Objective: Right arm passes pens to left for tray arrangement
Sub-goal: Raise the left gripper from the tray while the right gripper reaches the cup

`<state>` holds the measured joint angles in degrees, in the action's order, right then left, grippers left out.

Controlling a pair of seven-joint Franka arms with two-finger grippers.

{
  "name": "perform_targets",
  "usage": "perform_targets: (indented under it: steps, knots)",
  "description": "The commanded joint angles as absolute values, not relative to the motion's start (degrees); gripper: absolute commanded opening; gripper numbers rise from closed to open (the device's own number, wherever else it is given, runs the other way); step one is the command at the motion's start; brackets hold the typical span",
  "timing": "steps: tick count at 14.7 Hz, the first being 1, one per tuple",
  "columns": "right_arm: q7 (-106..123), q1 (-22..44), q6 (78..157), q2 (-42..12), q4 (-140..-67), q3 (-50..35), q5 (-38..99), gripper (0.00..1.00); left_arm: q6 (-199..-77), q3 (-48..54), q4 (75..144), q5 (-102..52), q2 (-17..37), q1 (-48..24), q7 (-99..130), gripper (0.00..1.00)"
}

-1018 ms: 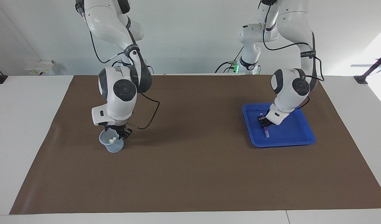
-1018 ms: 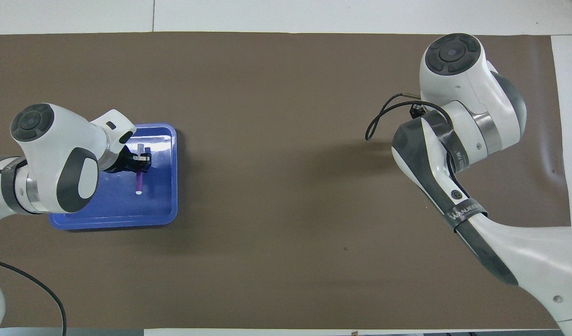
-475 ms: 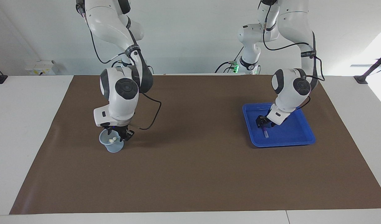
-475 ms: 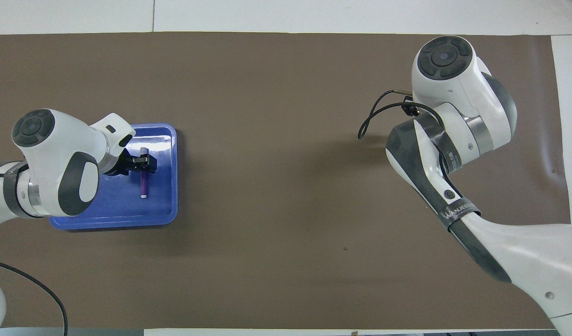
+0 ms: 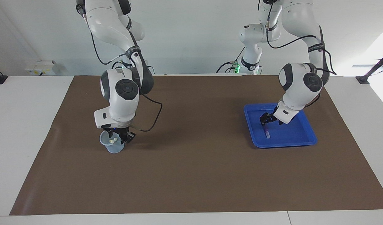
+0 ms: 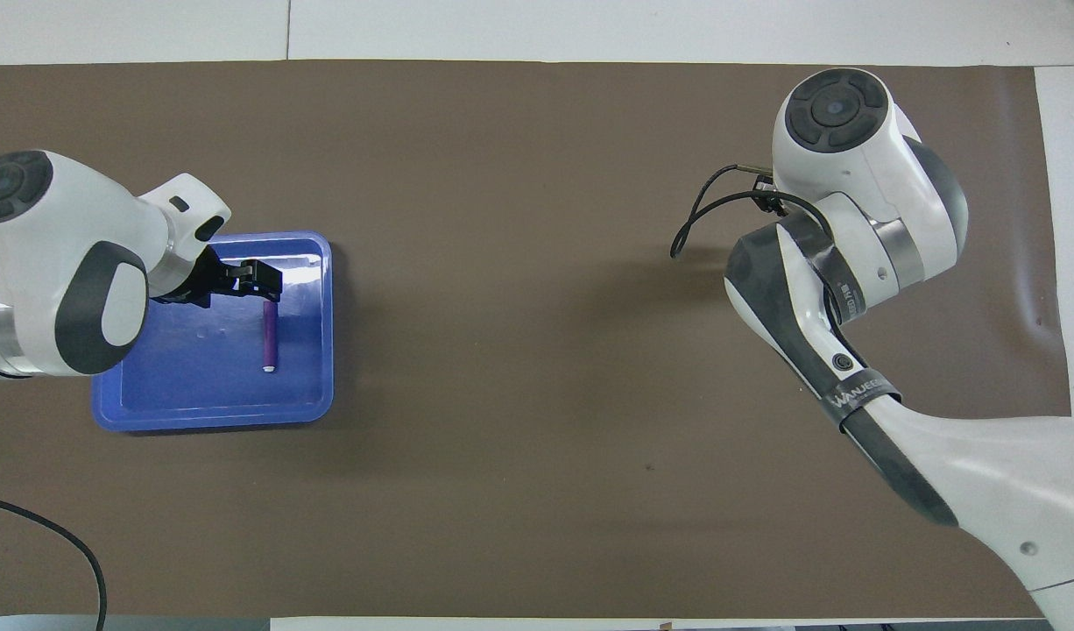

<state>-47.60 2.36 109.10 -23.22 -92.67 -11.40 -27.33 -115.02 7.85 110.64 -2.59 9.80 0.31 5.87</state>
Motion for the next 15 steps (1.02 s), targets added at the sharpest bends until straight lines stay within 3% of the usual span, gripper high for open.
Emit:
perform_targets:
  steps: [1,3,5,8,15]
  knots:
    - [-48.1,1.5,110.3,-23.6,-92.9,-12.0,-28.8,0.58,-106.8,7.8,103.0,-3.0,9.4,-0.3,9.9,1.0]
    - [-48.1,1.5,110.3,-23.6,-92.9,-12.0,-28.8,0.52,-103.9,8.5,99.9,-3.0,8.9,-0.4,12.0,1.0]
    - [-48.1,1.5,110.3,-23.5,-92.9,-12.0,-28.8,0.37,-98.8,8.9,95.6,-3.1,8.2,-0.4,12.1,1.0]
    - [-48.1,1.5,110.1,-23.3,-92.9,-12.0,-28.8,0.0,-93.5,9.2,92.6,-5.3,5.5,-0.4,12.3,1.0]
    - [-44.9,1.4,109.2,-20.1,-92.9,-11.7,-28.0,0.0,-89.6,10.5,90.6,-9.8,1.2,-0.4,21.4,1.0]
